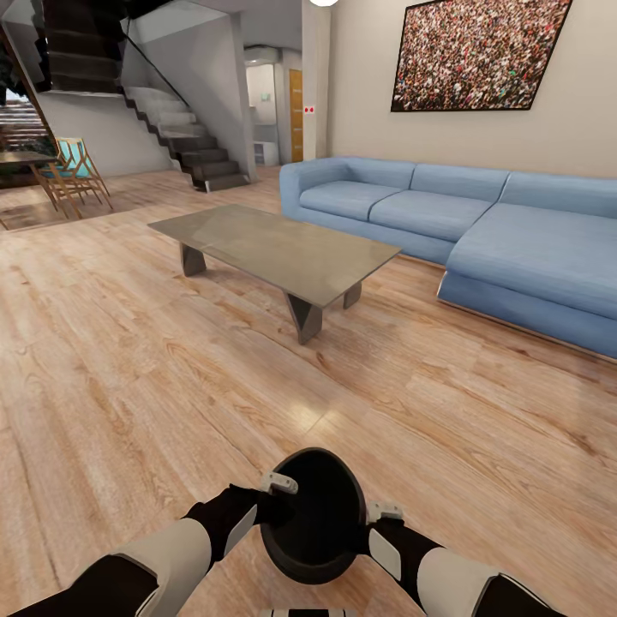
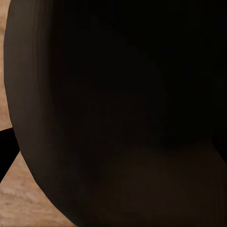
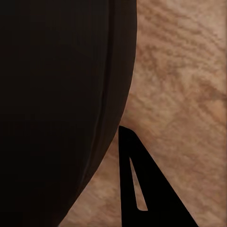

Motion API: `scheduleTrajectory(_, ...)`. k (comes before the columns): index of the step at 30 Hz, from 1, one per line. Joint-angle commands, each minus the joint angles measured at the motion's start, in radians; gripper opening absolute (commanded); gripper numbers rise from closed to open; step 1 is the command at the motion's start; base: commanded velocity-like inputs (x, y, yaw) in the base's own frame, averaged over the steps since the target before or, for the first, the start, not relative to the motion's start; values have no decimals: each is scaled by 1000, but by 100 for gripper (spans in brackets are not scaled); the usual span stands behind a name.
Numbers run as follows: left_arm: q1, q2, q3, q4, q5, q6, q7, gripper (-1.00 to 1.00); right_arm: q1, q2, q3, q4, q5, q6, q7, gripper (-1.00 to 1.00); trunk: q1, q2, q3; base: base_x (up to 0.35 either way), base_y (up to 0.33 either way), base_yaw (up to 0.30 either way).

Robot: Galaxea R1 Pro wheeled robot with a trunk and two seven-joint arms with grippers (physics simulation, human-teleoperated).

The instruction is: Place each of the two pumpkins and all three candles from the living room inside a cabinet in the living room (use any cabinet), then make sure every cabinet is closed, and position the cauldron so it is next to a table in the living room.

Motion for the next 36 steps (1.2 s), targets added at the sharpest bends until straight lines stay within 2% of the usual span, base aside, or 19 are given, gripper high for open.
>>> scheduleTrajectory(1,0,0,-4,-2,17,6,-4,100,0,0,10,-4,-17,5,-3,-100,0,0,-1,0,0,0)
scheduleTrajectory(2,0,0,-4,-2,17,5,-4,-100,0,0,10,-4,-17,5,-3,-100,0,0,-1,0,0,0)
scheduleTrajectory(36,0,0,-4,-2,17,5,-4,-100,0,0,10,-4,-17,5,-3,-100,0,0,4,0,0,0)
